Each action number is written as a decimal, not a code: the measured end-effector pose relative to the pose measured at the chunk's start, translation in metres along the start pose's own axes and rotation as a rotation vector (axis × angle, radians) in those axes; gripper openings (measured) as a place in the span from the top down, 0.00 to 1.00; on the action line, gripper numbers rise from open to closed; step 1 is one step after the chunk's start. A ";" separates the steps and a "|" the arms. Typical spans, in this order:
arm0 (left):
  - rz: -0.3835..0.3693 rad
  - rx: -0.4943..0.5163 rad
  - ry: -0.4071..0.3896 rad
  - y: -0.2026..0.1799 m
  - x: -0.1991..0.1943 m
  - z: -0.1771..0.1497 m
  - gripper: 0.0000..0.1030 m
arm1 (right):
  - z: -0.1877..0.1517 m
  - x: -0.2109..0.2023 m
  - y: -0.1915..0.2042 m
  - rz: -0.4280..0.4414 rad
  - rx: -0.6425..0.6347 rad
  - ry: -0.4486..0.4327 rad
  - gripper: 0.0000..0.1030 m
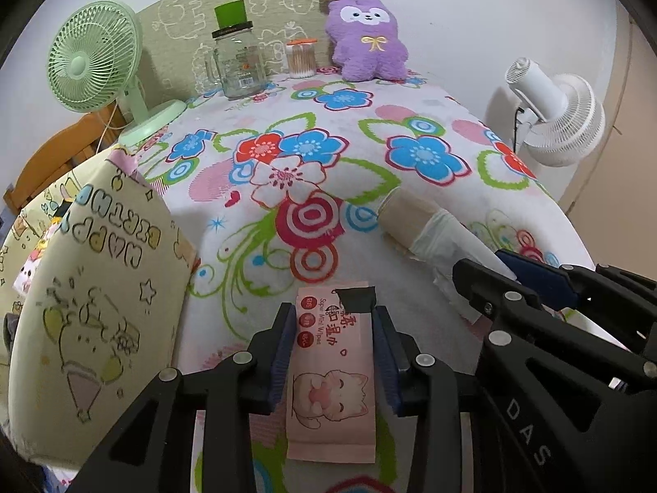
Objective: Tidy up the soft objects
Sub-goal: 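Lift and carry the pink pouch with the left tool while the right tool carries the towel to the box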
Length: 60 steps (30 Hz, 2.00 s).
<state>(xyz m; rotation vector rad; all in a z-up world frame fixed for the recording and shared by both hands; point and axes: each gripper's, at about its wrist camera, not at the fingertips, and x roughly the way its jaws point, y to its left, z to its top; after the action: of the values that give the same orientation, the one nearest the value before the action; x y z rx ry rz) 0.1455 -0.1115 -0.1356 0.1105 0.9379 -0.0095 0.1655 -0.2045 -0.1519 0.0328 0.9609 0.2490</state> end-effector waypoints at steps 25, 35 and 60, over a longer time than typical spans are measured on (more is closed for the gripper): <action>-0.009 0.025 -0.014 -0.004 -0.020 -0.021 0.45 | -0.028 -0.027 0.002 -0.036 0.062 -0.013 0.75; -0.070 -0.003 0.032 0.000 -0.014 -0.023 0.62 | -0.027 -0.018 0.003 -0.019 0.078 0.008 0.75; -0.080 0.038 -0.102 0.002 -0.086 -0.003 0.62 | -0.011 -0.095 0.014 -0.055 0.092 -0.141 0.75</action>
<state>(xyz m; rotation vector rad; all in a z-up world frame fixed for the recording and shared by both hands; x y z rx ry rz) 0.0924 -0.1129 -0.0677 0.1062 0.8399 -0.1060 0.1021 -0.2132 -0.0794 0.1068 0.8308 0.1495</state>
